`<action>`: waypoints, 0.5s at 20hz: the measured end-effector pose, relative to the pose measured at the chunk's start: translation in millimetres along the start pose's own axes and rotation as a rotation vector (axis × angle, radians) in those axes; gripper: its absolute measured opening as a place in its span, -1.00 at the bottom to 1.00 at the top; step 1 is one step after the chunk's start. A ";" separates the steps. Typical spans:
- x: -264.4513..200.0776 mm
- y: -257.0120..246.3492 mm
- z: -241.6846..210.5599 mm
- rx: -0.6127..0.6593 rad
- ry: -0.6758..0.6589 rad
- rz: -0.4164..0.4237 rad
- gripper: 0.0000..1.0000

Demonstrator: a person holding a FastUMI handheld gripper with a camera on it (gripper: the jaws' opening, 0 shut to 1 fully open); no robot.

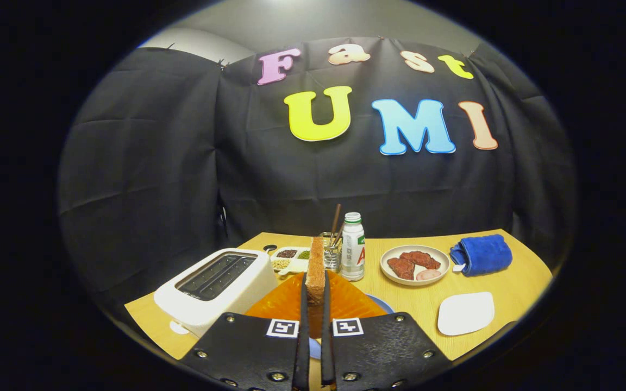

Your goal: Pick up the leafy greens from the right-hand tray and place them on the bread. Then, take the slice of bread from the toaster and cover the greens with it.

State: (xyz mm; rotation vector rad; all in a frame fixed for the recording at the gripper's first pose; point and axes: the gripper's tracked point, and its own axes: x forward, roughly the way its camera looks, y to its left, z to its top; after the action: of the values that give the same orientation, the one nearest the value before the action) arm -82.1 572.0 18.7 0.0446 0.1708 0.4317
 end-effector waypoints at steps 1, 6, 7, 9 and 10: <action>0.8 -3.6 -4.9 0.007 0.009 -0.004 -0.83; 9.8 -12.3 -25.1 0.015 0.028 -0.027 -0.83; 11.2 -9.4 -28.4 0.025 0.027 -0.018 -0.82; 15.2 -1.4 -34.2 0.057 0.022 0.009 -0.82; 17.7 0.3 -37.9 0.066 0.026 0.016 -0.83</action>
State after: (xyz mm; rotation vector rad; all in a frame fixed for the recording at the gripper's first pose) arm -73.0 580.0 -21.3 0.1052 0.2102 0.4428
